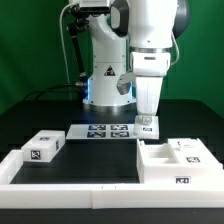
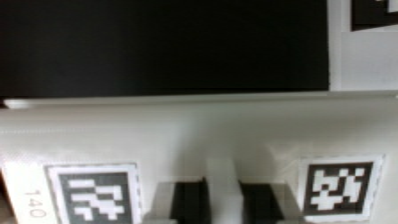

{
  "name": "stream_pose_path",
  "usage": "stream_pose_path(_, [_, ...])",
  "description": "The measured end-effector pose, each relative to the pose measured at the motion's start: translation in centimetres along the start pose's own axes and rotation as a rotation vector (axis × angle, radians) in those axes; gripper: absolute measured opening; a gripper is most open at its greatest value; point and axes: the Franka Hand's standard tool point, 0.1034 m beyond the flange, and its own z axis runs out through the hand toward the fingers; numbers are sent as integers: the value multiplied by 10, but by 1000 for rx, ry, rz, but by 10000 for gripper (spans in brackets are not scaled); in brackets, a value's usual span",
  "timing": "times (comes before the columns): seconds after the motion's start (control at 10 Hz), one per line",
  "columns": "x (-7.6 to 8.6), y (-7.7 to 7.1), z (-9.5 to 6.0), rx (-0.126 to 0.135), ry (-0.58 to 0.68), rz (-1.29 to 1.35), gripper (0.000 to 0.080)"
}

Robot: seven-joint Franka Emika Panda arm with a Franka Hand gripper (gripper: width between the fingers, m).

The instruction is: Assemble cabinet

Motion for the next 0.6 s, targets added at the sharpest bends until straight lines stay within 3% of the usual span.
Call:
stream_pose_path(0.3, [1,4,-2,-5,1,1,68])
stream_pose_path(0.5, [3,5,-2,-27,14,9,68])
stream_pose_path(0.6, [6,5,-2,-55,31,19,68])
